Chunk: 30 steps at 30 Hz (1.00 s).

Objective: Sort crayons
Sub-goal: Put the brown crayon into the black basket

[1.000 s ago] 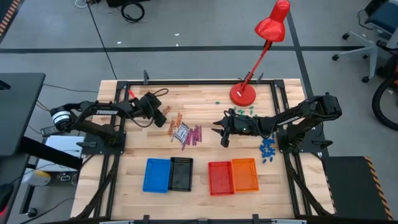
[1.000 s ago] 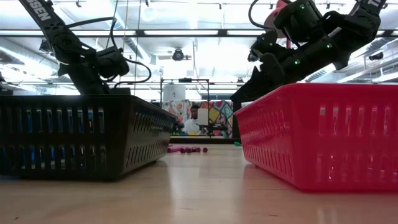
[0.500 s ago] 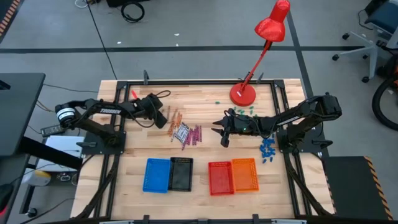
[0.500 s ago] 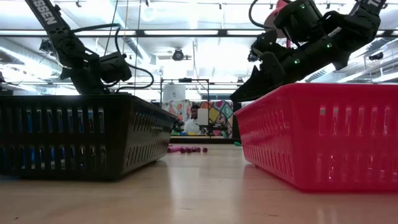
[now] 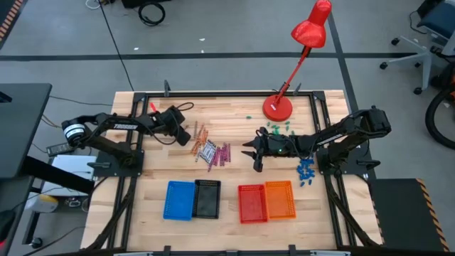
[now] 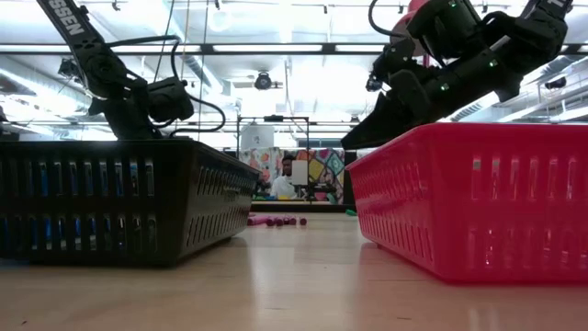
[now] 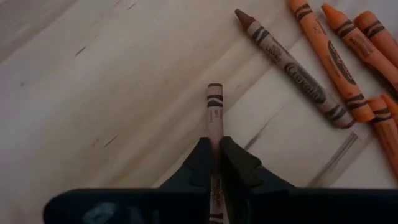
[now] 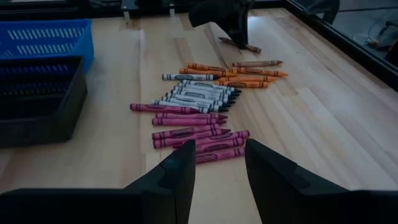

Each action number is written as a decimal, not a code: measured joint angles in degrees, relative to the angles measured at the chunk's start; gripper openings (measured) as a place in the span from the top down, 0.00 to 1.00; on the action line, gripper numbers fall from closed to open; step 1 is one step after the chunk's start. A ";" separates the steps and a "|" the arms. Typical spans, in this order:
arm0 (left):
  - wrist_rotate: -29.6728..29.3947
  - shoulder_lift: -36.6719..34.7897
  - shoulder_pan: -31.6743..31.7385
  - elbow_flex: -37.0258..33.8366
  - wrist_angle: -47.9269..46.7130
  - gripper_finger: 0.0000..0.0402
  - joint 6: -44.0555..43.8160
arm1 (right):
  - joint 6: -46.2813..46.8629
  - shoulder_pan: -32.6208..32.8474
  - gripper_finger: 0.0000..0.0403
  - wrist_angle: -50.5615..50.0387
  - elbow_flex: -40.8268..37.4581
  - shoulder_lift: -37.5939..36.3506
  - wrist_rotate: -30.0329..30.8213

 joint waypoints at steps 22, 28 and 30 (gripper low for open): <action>6.08 -4.02 -7.02 22.06 -27.44 0.92 -1.40 | -7.52 -0.17 0.64 -4.23 0.00 0.00 -4.82; 12.82 -4.07 -15.18 28.95 -30.91 0.90 1.68 | -8.52 -0.17 0.64 -4.19 0.00 -0.18 -4.22; 14.40 -4.11 -18.53 30.50 -30.51 0.90 3.91 | -8.84 -0.17 0.64 -4.20 0.00 -0.20 -2.76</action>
